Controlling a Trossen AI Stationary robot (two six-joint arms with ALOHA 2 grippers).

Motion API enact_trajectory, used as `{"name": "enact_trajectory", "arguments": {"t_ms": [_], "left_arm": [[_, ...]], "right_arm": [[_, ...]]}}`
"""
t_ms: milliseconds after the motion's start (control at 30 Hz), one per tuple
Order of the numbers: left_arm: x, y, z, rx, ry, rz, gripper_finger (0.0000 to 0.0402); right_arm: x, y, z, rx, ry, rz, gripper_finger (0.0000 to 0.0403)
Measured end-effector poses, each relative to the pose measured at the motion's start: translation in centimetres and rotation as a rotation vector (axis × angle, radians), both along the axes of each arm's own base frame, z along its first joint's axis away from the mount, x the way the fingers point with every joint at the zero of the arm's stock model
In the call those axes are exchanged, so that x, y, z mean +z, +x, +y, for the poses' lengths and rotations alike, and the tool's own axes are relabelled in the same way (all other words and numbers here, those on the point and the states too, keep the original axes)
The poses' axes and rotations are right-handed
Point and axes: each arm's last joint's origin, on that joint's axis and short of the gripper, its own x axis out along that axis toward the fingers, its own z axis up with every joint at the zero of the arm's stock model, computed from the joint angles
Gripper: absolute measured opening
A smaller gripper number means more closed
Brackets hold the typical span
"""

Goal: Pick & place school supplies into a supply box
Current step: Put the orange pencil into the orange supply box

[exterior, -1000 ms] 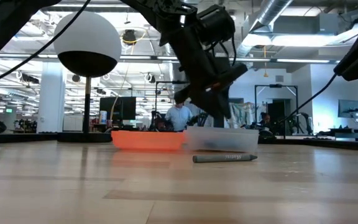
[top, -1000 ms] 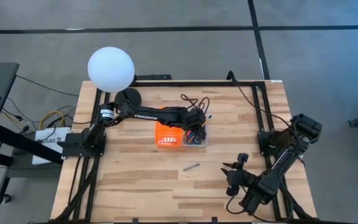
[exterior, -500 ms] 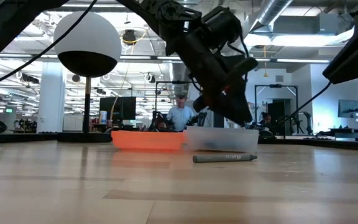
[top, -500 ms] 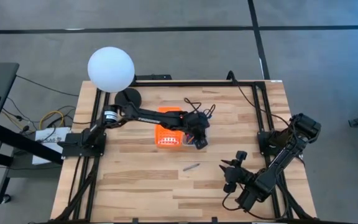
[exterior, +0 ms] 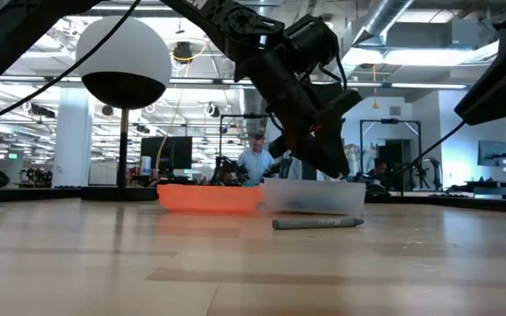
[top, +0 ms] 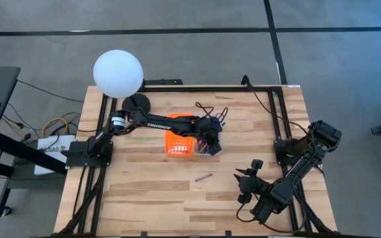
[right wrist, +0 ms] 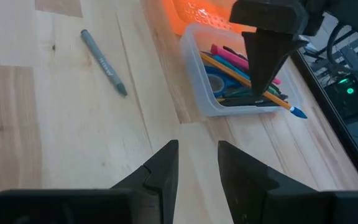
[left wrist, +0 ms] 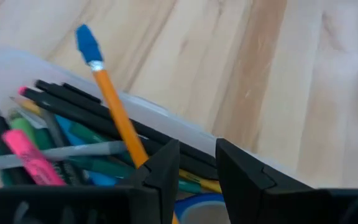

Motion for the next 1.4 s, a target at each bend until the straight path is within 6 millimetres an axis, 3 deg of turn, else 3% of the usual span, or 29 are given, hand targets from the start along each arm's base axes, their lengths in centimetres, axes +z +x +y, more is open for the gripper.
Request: {"name": "enact_trajectory", "arguments": {"t_ms": [300, 567, 1067, 1400], "left_arm": [[-0.1, 0.0, 0.4, 0.013, 0.007, 0.001, 0.0097], [-1.7, 0.0, 0.7, 0.014, -0.002, 0.038, 0.0097], [-1.7, -0.5, 2.0, 0.201, 0.093, 0.081, 0.0097], [-1.7, -0.6, 2.0, 0.192, 0.068, 0.088, 0.0097]], "right_arm": [[0.0, 0.0, 0.0, 0.0, 0.0, 0.0, 0.0106], [0.0, 0.0, 0.0, 0.0, 0.0, 0.0, 0.0106], [0.0, 0.0, 0.0, 0.0, 0.0, 0.001, 0.0106], [0.0, 0.0, 0.0, 0.0, 0.0, 0.001, 0.0106]]}}
